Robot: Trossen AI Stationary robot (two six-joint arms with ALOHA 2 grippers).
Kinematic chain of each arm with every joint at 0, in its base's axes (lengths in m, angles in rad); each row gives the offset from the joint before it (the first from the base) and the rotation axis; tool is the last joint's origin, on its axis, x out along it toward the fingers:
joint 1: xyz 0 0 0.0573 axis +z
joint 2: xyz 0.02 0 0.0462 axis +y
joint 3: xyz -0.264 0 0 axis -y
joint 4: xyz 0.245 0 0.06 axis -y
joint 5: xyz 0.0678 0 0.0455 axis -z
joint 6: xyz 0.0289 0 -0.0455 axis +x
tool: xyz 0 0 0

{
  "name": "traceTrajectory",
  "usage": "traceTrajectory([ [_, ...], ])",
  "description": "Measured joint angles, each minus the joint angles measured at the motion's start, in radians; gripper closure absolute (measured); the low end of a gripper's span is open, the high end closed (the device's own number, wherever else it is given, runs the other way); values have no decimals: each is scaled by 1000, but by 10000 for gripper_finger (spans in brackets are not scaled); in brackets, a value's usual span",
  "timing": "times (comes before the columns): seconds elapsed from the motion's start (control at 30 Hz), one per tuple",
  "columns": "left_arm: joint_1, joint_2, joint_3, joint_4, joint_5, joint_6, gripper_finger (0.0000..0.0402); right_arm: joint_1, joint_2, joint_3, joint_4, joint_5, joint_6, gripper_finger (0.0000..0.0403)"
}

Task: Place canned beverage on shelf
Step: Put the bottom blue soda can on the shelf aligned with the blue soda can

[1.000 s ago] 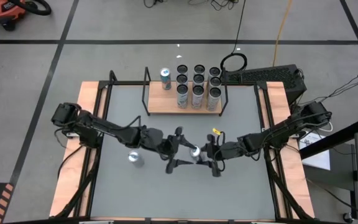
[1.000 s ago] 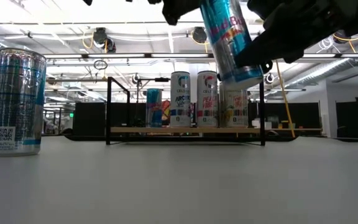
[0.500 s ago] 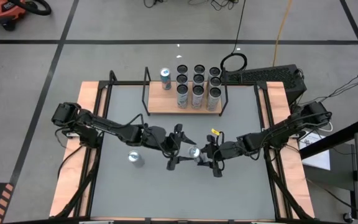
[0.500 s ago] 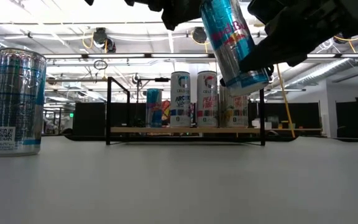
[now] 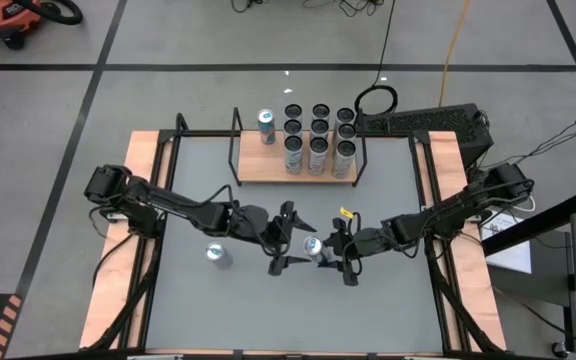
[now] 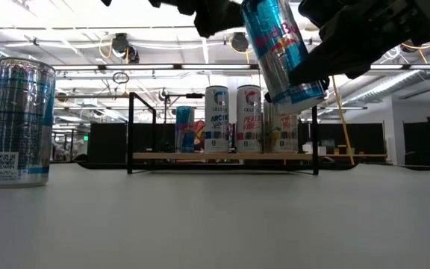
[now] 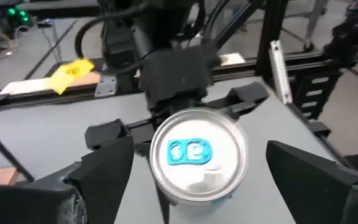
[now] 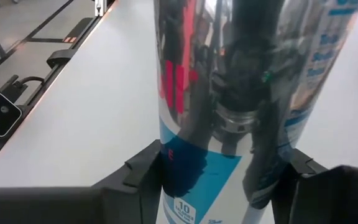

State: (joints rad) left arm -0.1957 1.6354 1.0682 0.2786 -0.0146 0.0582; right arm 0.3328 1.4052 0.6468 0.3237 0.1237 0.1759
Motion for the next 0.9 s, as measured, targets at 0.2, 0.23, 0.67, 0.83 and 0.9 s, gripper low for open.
traceTrajectory([
  [0.2,1,13,2,8,-15,1,38,0,0,0,0,1,-1,234],
  [0.23,1,15,2,5,-15,0,38,0,0,0,0,1,-1,234],
  [0.67,1,52,0,42,-28,-69,39,0,0,0,0,2,-5,234],
  [0.83,1,51,0,44,-28,-77,65,0,0,0,-5,2,-5,234],
  [0.9,-2,51,0,45,-27,-77,84,0,0,0,-3,2,-5,234],
])
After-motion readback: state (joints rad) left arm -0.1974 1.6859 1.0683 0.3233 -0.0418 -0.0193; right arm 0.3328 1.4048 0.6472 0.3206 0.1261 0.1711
